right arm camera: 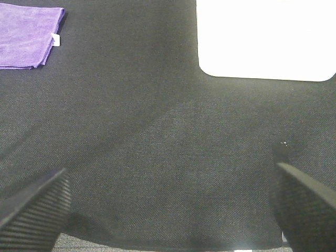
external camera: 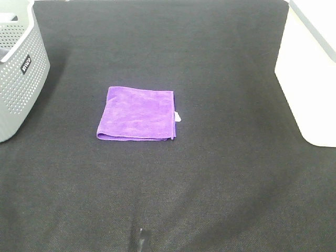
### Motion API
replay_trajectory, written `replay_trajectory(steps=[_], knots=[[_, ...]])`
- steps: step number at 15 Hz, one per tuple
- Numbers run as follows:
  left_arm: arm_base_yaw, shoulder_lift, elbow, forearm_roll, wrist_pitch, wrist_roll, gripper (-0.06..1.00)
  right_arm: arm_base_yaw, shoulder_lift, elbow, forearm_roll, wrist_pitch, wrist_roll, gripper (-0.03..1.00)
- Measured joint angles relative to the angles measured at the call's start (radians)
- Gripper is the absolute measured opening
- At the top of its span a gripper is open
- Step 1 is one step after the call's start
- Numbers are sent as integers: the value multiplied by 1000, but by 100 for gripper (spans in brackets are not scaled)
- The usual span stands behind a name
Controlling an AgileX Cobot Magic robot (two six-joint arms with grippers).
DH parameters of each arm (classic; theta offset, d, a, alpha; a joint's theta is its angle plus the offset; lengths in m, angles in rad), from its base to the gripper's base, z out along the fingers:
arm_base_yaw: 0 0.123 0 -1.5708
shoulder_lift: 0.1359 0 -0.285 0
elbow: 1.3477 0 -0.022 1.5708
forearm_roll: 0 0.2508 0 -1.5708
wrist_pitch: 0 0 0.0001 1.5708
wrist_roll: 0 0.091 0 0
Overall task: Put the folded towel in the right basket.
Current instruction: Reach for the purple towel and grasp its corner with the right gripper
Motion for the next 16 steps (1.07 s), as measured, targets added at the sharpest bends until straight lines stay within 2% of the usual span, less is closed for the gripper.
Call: replay_trajectory(steps=[16], knots=[[0, 0, 0, 0, 0, 0, 99, 0, 0, 0, 0, 0, 0, 97]])
